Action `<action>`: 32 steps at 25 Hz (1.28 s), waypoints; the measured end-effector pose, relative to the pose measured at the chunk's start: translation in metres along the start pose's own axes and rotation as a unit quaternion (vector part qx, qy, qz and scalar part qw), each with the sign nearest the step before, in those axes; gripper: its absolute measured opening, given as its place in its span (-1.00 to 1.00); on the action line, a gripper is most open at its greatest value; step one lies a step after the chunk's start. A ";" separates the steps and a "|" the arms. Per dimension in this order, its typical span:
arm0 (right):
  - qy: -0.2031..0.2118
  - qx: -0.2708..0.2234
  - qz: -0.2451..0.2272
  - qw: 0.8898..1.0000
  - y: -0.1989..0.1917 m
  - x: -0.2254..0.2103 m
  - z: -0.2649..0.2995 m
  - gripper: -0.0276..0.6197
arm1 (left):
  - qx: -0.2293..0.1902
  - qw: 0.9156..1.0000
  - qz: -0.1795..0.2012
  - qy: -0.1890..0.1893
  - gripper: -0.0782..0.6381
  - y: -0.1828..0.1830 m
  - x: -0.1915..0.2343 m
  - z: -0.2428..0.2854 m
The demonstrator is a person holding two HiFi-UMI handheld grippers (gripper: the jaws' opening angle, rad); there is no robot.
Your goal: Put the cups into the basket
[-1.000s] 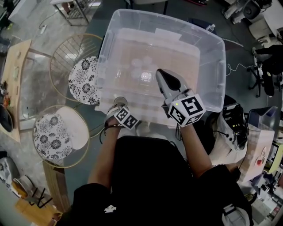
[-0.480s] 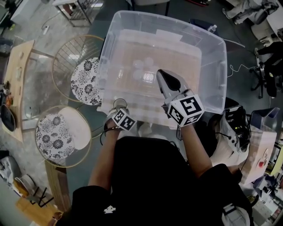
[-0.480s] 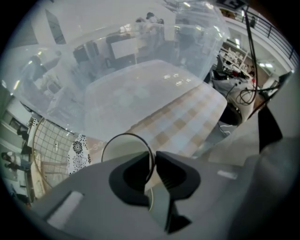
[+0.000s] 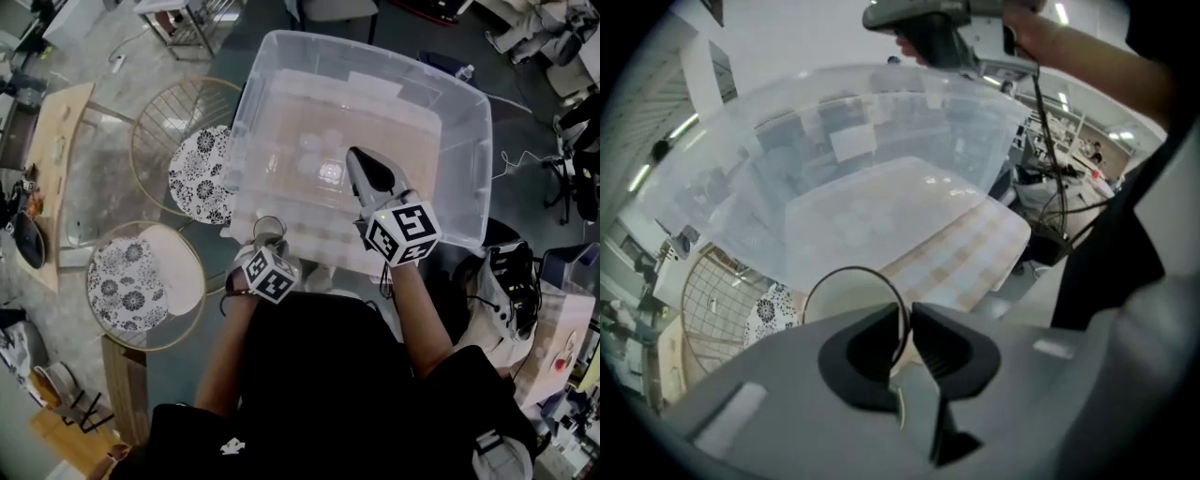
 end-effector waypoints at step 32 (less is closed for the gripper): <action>-0.010 -0.018 0.023 1.000 0.004 0.001 0.004 -0.91 | -0.166 0.983 0.055 0.057 -0.63 0.106 -0.040 -0.226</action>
Point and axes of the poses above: the fingertips, and each gripper's own axes: z forward along the fingers, x to its left, y out of its top, the point moved 8 cm from there along -z, backward along the fingers, and after that the axes turned 9 degrees about -y, right-handed, at the moved point
